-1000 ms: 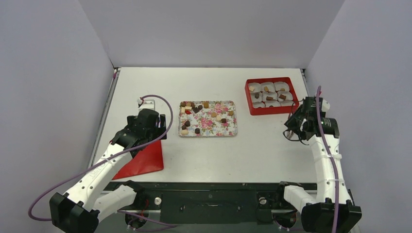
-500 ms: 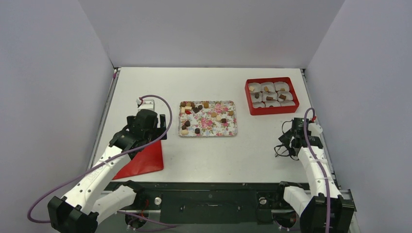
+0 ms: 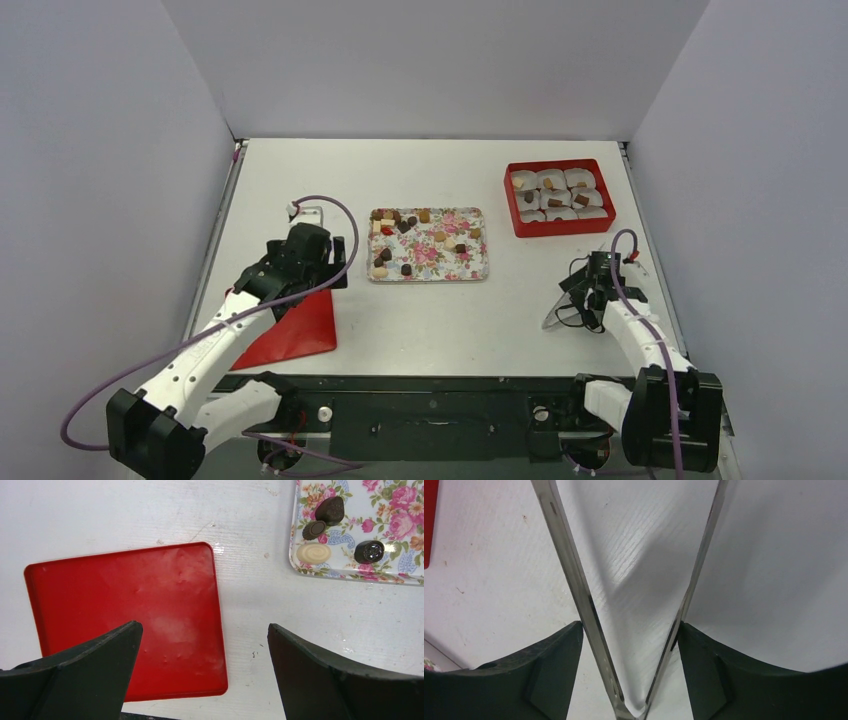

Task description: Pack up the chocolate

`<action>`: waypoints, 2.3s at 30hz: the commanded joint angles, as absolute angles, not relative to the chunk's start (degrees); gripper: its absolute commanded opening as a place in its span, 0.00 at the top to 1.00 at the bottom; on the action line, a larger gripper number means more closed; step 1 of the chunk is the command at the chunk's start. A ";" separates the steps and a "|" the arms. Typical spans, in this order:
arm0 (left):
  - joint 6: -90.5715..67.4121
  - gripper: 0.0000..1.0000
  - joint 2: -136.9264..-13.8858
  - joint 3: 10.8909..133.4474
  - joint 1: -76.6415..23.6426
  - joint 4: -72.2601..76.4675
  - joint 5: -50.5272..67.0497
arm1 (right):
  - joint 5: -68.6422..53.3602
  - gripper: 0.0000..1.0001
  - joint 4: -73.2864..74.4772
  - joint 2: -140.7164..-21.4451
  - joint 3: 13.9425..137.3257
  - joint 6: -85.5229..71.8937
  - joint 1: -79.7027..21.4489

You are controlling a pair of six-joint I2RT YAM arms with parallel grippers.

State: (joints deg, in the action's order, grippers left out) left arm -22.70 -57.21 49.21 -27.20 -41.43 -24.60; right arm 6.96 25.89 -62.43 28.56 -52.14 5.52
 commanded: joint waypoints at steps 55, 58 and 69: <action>-36.09 1.00 -78.81 65.92 -24.61 -53.38 -31.40 | -9.57 0.22 27.36 -59.16 51.99 -45.21 -13.55; -35.27 1.00 -75.38 71.61 -24.61 -57.15 -30.28 | -10.39 0.22 25.20 -60.69 52.91 -46.18 -15.55; -37.15 1.00 -72.56 93.49 -24.61 -61.82 -16.79 | -24.04 0.21 6.54 -68.21 54.38 -53.37 -18.55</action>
State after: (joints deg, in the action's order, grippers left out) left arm -36.80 -73.45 85.17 -24.67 -60.03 -23.83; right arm -16.86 18.63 -65.63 51.48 -49.67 -18.11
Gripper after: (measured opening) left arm 0.008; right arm 0.787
